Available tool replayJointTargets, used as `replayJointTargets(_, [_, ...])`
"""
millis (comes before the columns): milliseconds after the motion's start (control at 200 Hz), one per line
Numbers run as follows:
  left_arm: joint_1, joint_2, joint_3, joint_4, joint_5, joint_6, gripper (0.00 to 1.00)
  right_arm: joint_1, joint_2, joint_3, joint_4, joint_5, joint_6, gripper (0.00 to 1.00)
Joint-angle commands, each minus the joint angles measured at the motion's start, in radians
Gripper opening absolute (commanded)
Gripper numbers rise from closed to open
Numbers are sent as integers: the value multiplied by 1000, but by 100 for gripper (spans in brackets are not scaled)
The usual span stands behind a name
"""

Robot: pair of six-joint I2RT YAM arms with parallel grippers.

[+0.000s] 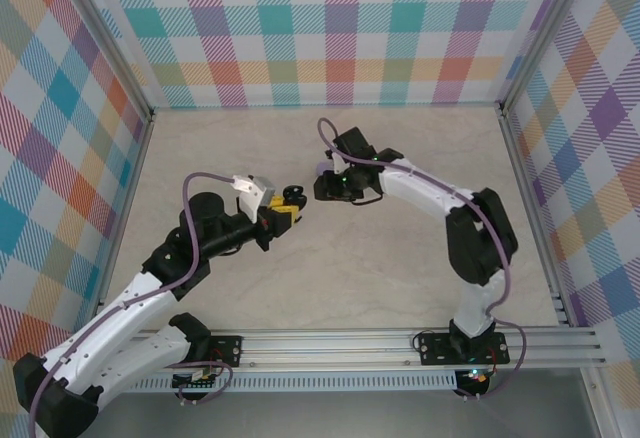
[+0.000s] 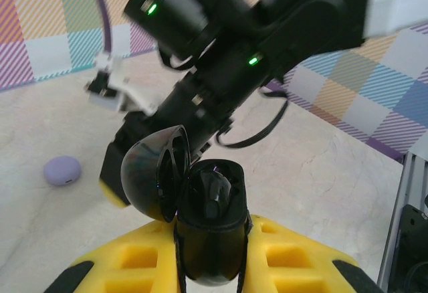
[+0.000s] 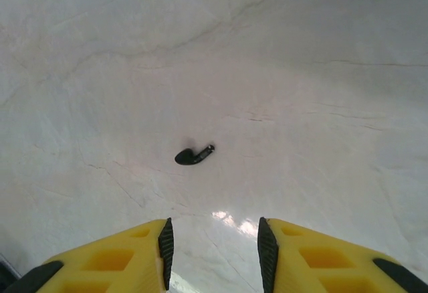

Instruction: Insert wireless bluetooth earbuds into charging case

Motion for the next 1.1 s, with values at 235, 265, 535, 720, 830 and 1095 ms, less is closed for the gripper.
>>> replayJointTargets(235, [-11,-41,28,-52,-29,-12,19,48,298,315,-112,-197,-80,36])
replayJointTargets(265, [-11,-41,27,-51,-29,-12,19,55,314,335,-122,-194,-87,38])
replayJointTargets(535, [-11,-39,23,-53,-24,-12,19,107,455,520,-258,-132,-173,43])
replayJointTargets(720, [-12,-39,20,-58,-23,-13,19,116,517,584,-332,-60,-200,44])
replayJointTargets(830, [-11,-40,20,-60,-22,-13,19,121,517,579,-357,-20,-217,46])
replayJointTargets(1095, [-11,-35,16,-58,-23,-15,19,139,475,515,-396,42,-268,47])
